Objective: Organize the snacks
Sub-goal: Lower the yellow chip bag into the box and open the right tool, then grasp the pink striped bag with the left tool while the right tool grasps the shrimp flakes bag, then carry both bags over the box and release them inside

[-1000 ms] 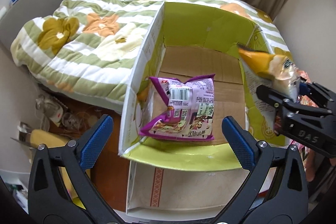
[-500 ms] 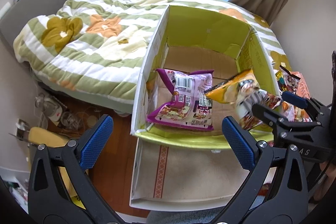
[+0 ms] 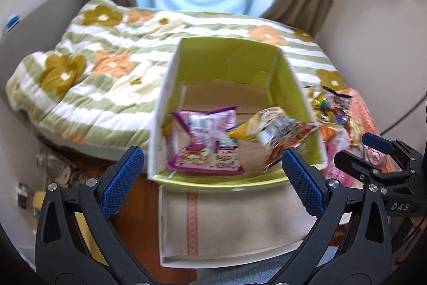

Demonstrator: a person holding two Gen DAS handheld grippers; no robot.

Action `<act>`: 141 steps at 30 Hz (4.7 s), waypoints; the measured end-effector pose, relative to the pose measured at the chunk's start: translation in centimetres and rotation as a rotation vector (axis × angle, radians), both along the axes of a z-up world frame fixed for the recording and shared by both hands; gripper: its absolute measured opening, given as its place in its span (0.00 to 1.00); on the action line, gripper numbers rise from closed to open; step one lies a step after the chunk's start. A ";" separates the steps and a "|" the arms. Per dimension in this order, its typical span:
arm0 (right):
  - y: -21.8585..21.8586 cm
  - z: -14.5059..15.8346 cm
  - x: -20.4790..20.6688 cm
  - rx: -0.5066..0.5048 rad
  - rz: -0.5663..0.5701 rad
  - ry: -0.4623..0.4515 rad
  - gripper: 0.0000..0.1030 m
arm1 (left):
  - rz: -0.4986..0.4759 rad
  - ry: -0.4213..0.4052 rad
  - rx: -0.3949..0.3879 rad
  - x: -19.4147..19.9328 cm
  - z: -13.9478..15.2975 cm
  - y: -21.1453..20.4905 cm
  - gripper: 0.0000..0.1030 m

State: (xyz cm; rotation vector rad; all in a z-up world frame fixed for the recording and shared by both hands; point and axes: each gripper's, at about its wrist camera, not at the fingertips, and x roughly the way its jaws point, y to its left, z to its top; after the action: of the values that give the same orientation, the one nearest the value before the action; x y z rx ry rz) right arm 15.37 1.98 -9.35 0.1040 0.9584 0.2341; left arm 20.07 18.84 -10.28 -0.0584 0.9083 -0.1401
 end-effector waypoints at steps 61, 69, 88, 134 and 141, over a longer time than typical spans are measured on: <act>-31.8 -13.9 -0.3 -0.090 0.029 0.211 0.96 | -0.091 0.309 0.198 -1.0 -19.7 -34.0 0.99; -31.9 -14.9 0.2 -0.063 0.029 0.232 0.96 | -0.107 0.296 0.218 -0.5 -20.0 -33.5 0.71; -31.8 -15.3 -0.2 -0.060 0.100 0.158 0.83 | -0.108 0.273 0.180 -2.1 -17.4 -32.8 0.69; -7.7 4.8 8.0 0.027 0.268 -0.139 0.67 | 0.049 -0.042 0.113 4.9 3.4 -6.9 0.69; -1.9 3.1 12.2 0.010 0.236 -0.064 0.67 | -0.015 0.025 0.095 11.2 1.8 -1.2 0.69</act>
State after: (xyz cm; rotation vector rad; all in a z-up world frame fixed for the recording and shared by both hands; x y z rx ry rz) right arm 27.54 0.07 -6.28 -0.0081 0.9060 0.4570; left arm 31.27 17.68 -8.46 0.0350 0.9392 -0.1096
